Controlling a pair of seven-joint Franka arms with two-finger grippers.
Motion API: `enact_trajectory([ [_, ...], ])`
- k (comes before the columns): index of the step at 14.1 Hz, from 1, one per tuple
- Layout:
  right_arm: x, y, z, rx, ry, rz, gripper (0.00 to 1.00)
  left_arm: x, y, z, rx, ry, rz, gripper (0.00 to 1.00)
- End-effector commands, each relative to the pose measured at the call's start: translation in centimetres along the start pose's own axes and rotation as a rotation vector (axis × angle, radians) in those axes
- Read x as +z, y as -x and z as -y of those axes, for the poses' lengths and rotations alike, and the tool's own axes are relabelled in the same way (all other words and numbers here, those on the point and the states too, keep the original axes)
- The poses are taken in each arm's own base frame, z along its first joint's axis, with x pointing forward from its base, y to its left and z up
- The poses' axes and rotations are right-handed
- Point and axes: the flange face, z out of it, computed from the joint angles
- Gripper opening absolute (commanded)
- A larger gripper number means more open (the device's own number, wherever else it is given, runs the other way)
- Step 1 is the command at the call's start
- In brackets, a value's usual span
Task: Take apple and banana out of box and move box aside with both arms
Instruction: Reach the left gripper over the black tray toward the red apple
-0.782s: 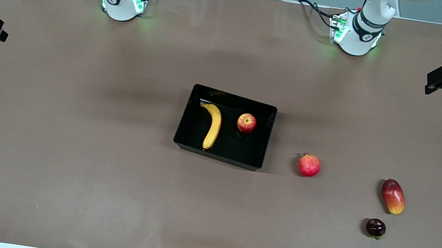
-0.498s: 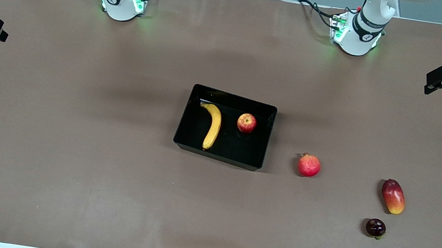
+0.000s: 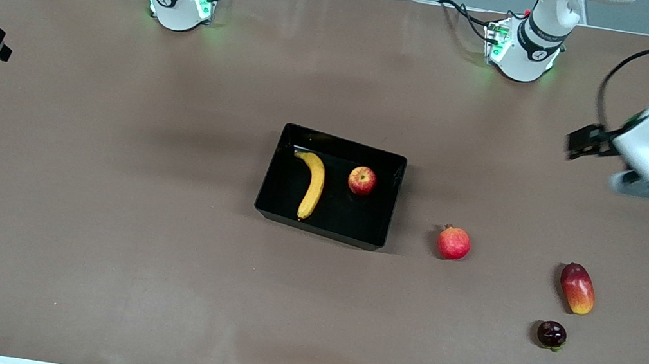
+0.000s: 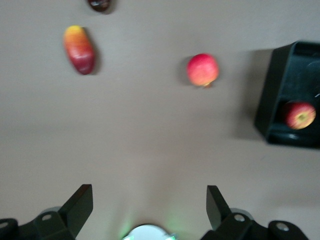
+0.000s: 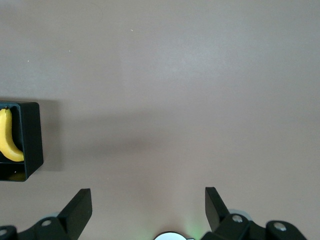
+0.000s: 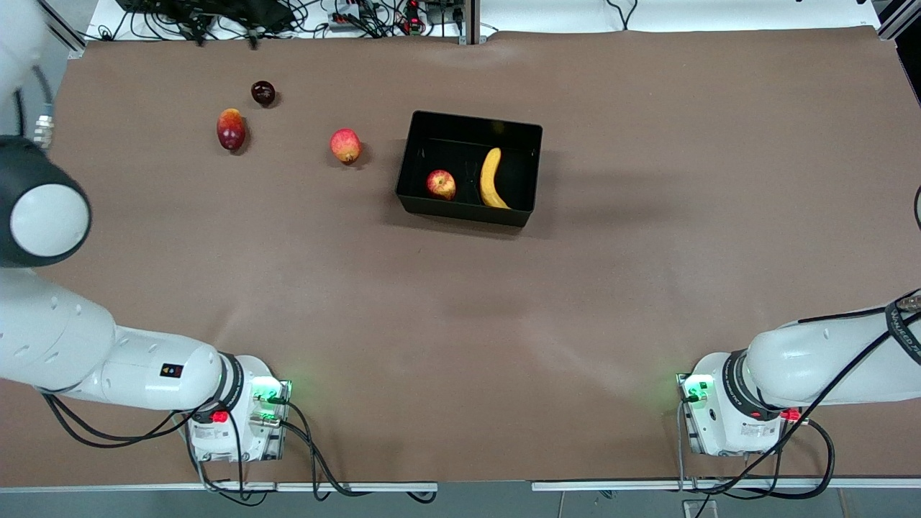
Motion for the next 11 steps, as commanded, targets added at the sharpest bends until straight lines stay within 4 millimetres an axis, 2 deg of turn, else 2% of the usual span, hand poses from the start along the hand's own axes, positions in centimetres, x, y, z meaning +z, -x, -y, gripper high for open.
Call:
enact_trajectory([
  [1,-0.2,-0.1,0.1,0.008,0.006,-0.005,1.00,2.6,-2.1,-5.0,-0.065,0.036,-0.003,1.00],
  [3,-0.2,-0.1,0.1,0.008,0.006,-0.005,1.00,5.0,-2.9,-9.7,-0.156,0.040,-0.025,1.00],
  [6,-0.2,-0.1,0.1,0.009,0.004,-0.005,1.00,9.6,-4.3,-15.3,-0.201,0.048,-0.038,1.00],
  [8,-0.2,-0.1,0.1,0.009,0.006,-0.005,1.00,12.5,-4.3,-19.5,-0.299,0.048,-0.036,1.00],
  [11,-0.1,-0.1,0.0,0.009,0.006,-0.004,1.00,16.9,-3.8,-24.4,-0.341,0.040,-0.027,1.00],
])
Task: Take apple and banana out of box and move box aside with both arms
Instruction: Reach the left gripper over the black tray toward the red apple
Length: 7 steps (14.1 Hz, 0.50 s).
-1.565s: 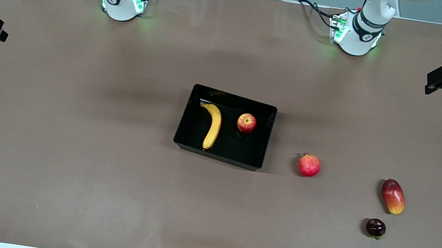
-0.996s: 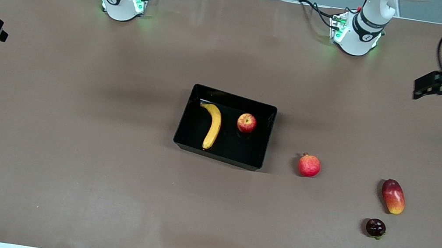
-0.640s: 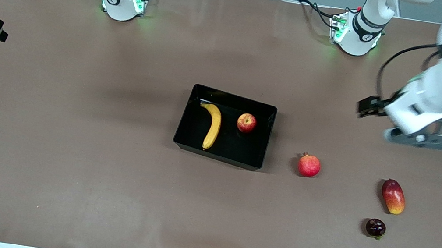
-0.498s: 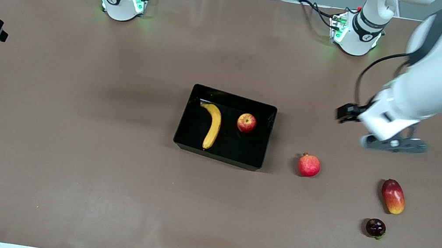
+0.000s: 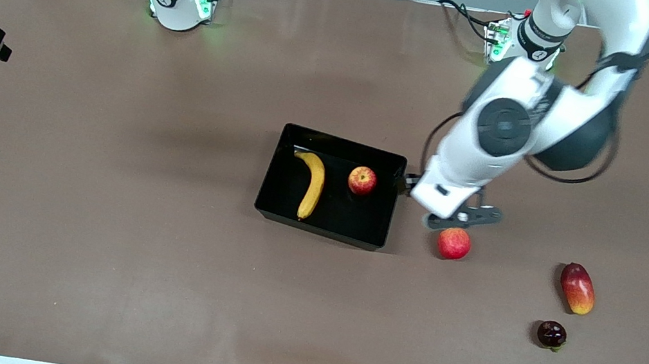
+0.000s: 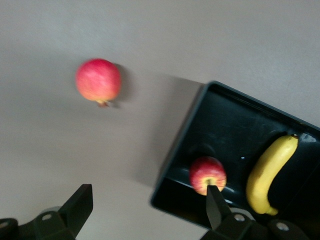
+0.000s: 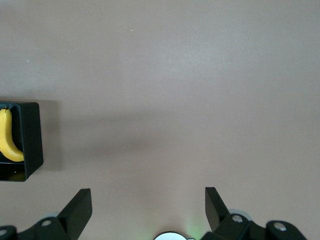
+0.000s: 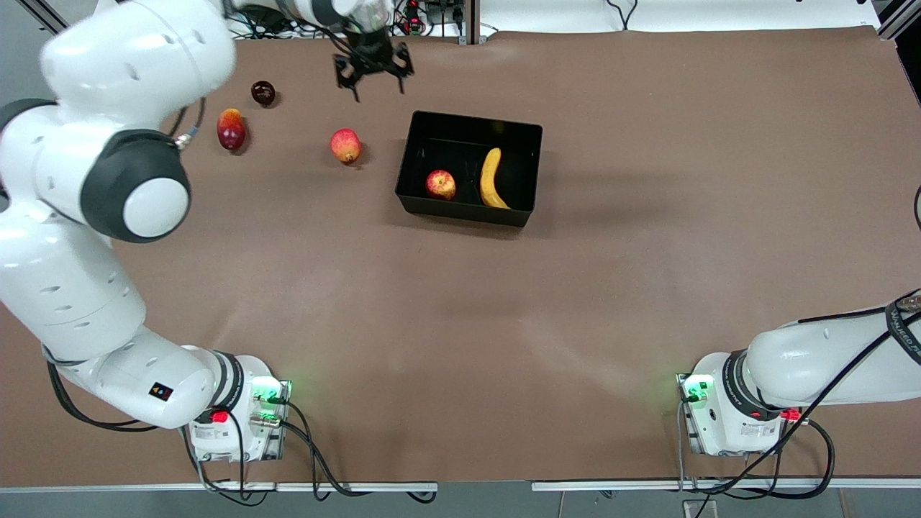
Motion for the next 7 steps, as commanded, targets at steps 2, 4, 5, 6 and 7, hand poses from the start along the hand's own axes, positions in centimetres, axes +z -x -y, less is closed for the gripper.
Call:
enact_trajectory([
  [2,-0.2,-0.1,0.1,0.008,0.004,-0.005,1.00,5.3,2.9,-5.5,-0.059,-0.006,0.003,1.00],
  [4,-0.2,-0.1,0.1,0.009,0.006,-0.005,1.00,8.1,3.7,-7.2,-0.089,-0.011,-0.004,1.00],
  [5,-0.2,-0.1,0.1,0.009,0.006,-0.005,1.00,9.5,4.5,-8.1,-0.081,-0.023,-0.006,1.00],
  [6,-0.2,-0.1,0.1,0.009,0.006,-0.005,1.00,10.6,4.5,-8.4,-0.078,-0.030,-0.009,1.00],
  [7,-0.2,0.0,0.1,0.009,0.006,-0.007,1.00,11.7,4.5,-8.6,-0.077,-0.036,-0.004,1.00],
])
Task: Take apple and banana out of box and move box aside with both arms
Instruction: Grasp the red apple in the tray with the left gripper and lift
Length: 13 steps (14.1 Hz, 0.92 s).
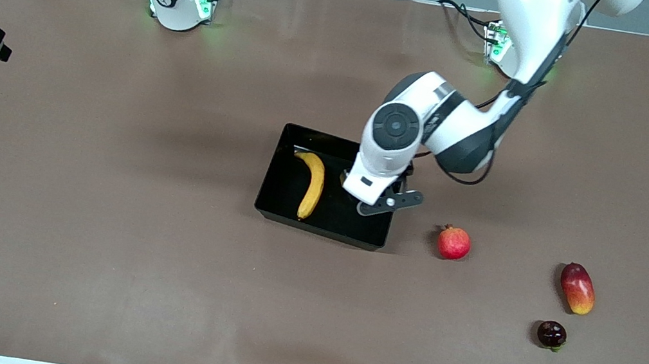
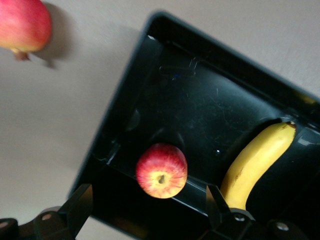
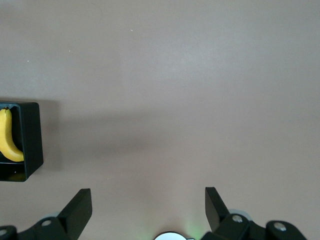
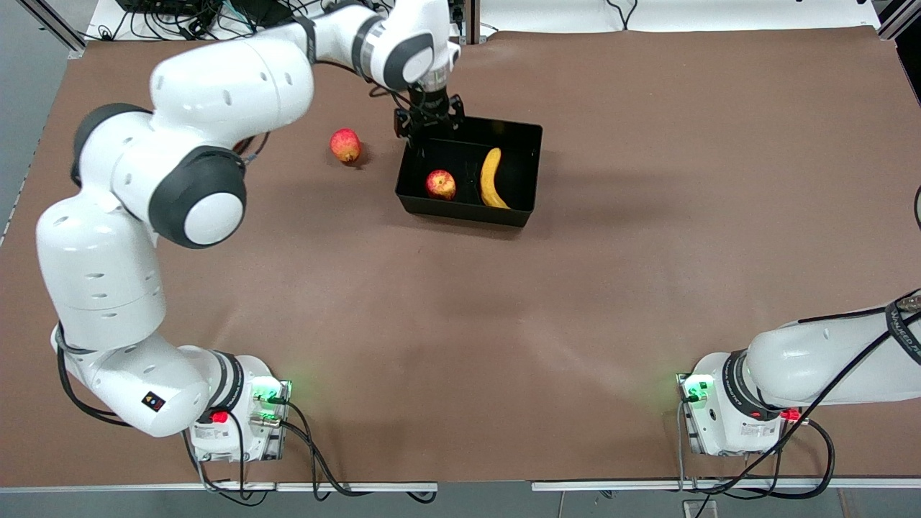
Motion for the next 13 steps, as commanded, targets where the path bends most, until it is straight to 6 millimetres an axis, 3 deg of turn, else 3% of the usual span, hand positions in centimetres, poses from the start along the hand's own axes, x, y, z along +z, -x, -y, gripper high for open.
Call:
enact_trajectory([
  [1,-0.1,-0.1,0.1,0.009,0.006,-0.004,1.00,2.4,0.0,-0.9,-0.002,-0.021,-0.010,1.00],
  [6,-0.1,-0.1,0.1,0.009,0.006,-0.007,1.00,7.1,1.4,-1.9,0.022,-0.069,0.017,1.00],
  [9,-0.1,-0.1,0.1,0.008,0.004,-0.007,1.00,8.9,1.9,-2.5,0.030,-0.067,0.015,1.00],
  [13,-0.2,-0.1,0.1,0.008,0.004,-0.008,1.00,10.8,2.0,-1.8,0.029,-0.104,0.021,1.00],
])
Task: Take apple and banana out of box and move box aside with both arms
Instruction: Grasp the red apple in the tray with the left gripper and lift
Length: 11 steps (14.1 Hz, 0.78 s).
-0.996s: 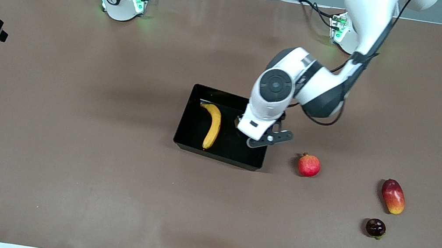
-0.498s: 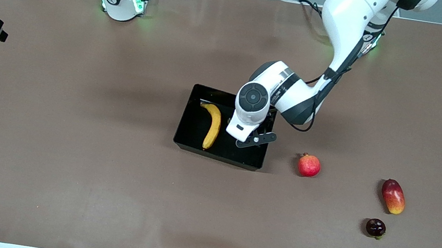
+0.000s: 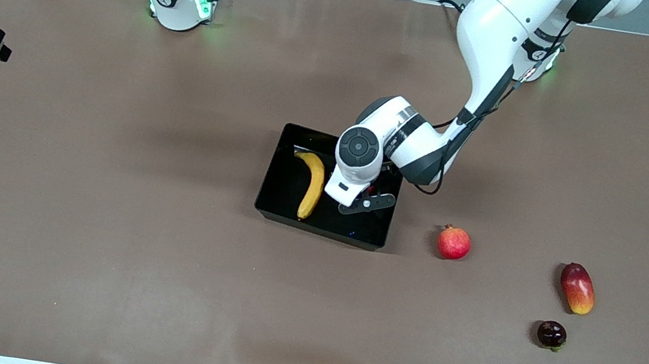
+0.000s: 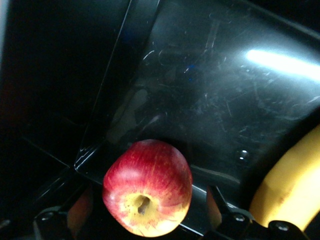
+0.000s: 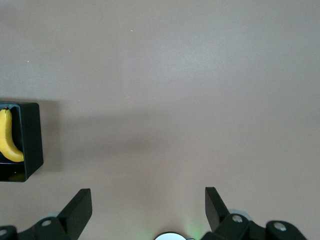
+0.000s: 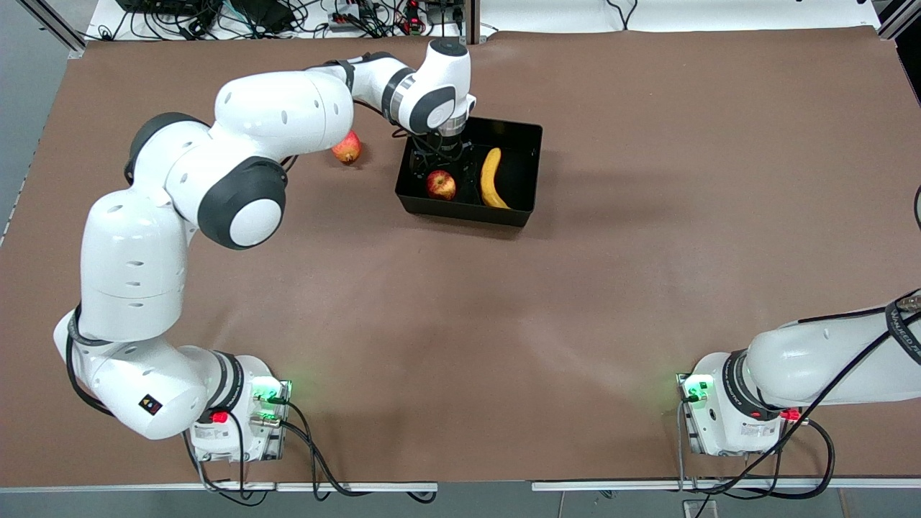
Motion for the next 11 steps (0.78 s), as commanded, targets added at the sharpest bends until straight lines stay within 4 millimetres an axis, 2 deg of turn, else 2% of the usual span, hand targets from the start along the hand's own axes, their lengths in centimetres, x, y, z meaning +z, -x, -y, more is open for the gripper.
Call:
enact_trajectory([
  [1,-0.2,-0.1,0.1,0.008,0.004,-0.007,1.00,1.2,0.2,0.3,0.004,-0.039,-0.039,1.00],
  [2,-0.2,-0.1,0.1,0.008,0.003,-0.007,1.00,1.3,0.4,0.1,0.015,-0.047,-0.049,0.92],
  [3,-0.2,-0.1,0.1,0.008,0.003,-0.008,1.00,0.9,0.4,0.0,0.015,-0.041,-0.053,0.65],
  [4,-0.2,-0.1,0.2,0.006,0.001,-0.008,1.00,0.7,0.3,0.0,0.015,-0.037,-0.056,0.32],
  [5,-0.1,-0.2,0.2,0.006,0.000,-0.007,1.00,0.3,0.3,-0.1,0.016,-0.032,-0.059,0.03],
  [8,0.6,-0.6,0.4,0.003,0.001,0.004,1.00,-1.6,0.3,-0.1,0.015,-0.007,-0.074,0.00],
  [10,0.6,-0.6,0.5,0.003,0.000,0.004,1.00,-5.4,-0.4,0.5,0.001,0.032,-0.102,0.00],
  [11,0.5,-0.6,0.5,0.003,0.000,0.001,1.00,-8.6,-0.8,1.4,-0.009,0.062,-0.125,0.00],
])
